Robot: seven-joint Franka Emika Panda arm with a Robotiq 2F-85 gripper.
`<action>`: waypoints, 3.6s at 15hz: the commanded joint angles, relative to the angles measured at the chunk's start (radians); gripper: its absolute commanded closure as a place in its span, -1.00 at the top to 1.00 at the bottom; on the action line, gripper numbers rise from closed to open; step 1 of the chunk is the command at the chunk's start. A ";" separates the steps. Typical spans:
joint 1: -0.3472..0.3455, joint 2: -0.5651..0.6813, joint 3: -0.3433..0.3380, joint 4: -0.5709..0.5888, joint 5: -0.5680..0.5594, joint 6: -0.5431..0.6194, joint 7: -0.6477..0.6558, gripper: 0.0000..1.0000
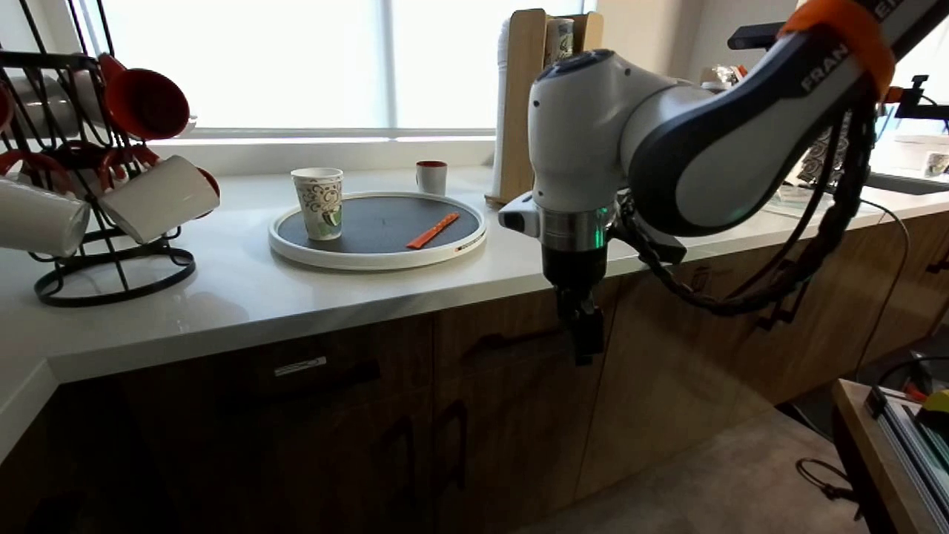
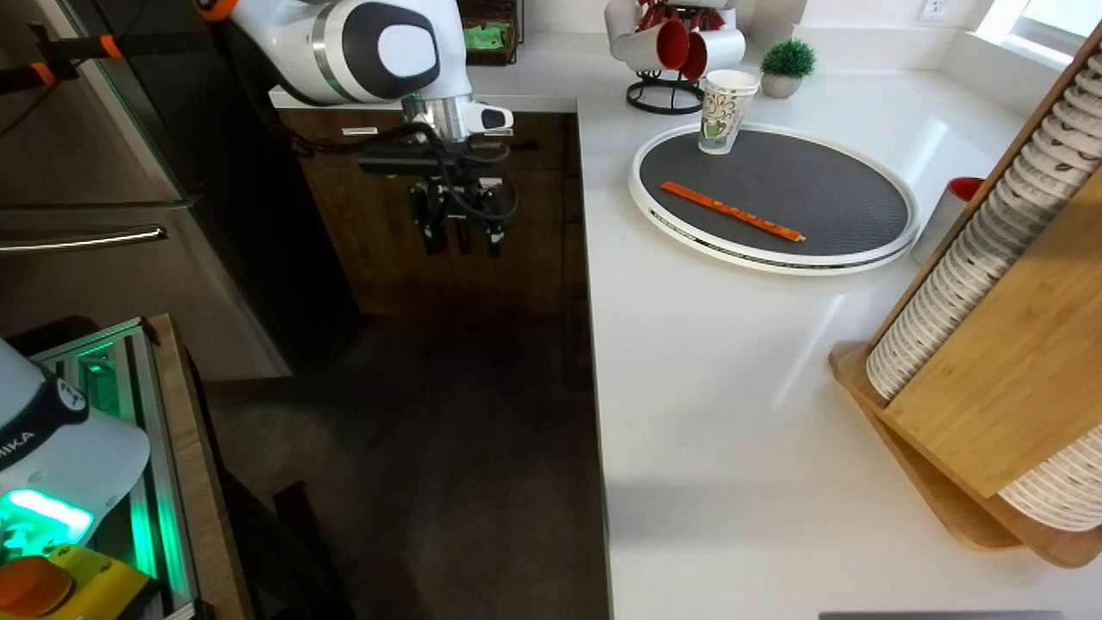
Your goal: Open the drawer
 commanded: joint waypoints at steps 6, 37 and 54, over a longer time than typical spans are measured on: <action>-0.047 -0.006 -0.064 -0.067 -0.080 0.166 -0.055 1.00; 0.043 0.320 -0.304 0.115 -0.601 0.427 0.436 1.00; 0.057 0.454 -0.300 0.159 -0.655 0.480 0.404 1.00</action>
